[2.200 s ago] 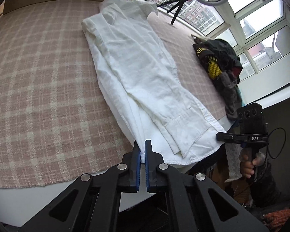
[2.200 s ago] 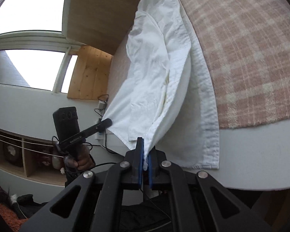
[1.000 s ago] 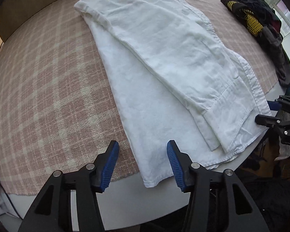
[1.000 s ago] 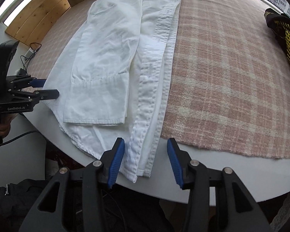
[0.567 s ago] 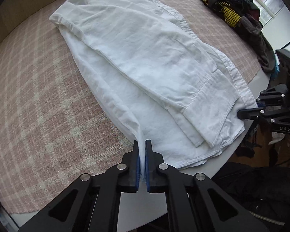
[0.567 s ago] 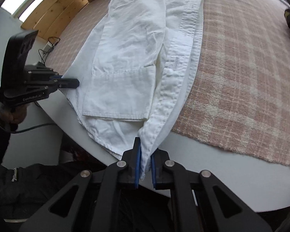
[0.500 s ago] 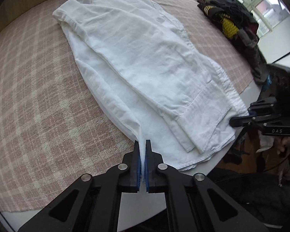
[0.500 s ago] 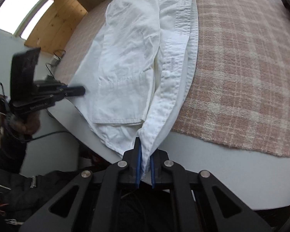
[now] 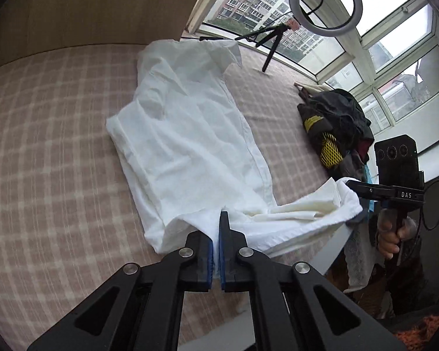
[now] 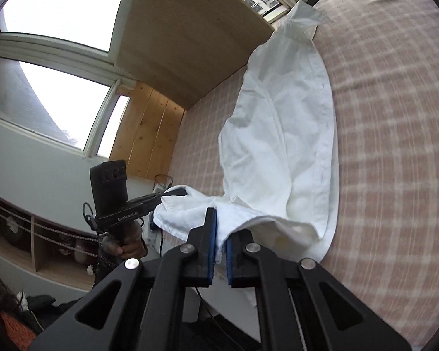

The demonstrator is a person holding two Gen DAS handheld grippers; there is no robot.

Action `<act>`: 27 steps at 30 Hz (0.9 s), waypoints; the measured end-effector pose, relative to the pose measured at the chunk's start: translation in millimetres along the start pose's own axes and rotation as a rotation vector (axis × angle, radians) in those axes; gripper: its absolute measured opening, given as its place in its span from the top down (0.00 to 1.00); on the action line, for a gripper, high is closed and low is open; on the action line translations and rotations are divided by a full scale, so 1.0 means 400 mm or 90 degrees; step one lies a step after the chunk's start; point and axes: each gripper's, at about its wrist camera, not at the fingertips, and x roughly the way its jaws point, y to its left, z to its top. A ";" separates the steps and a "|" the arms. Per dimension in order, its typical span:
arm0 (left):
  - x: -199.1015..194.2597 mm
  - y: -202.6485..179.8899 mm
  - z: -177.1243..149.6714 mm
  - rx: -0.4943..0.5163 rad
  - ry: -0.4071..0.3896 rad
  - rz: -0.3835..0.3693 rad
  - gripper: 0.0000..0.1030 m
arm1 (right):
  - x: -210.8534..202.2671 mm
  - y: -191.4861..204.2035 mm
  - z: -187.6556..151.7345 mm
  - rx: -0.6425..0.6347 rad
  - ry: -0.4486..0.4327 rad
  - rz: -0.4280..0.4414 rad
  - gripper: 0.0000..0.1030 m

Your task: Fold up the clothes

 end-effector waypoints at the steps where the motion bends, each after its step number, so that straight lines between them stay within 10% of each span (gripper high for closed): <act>1: 0.026 0.010 0.040 -0.009 0.002 0.001 0.98 | 0.016 -0.019 0.052 0.008 0.000 -0.004 0.94; 8: 0.240 0.107 0.187 -0.058 0.074 0.114 0.98 | 0.117 -0.171 0.295 0.050 0.098 -0.162 0.84; 13: 0.209 0.121 0.173 -0.095 0.068 0.100 0.91 | 0.029 -0.138 0.194 -0.048 0.100 -0.154 0.64; 20: 0.063 0.080 0.117 -0.016 0.014 0.184 0.61 | 0.045 -0.112 0.018 -0.163 0.184 -0.150 0.64; 27: 0.066 0.122 0.088 -0.025 0.050 0.194 0.61 | 0.170 -0.123 -0.063 -0.203 0.305 -0.140 0.64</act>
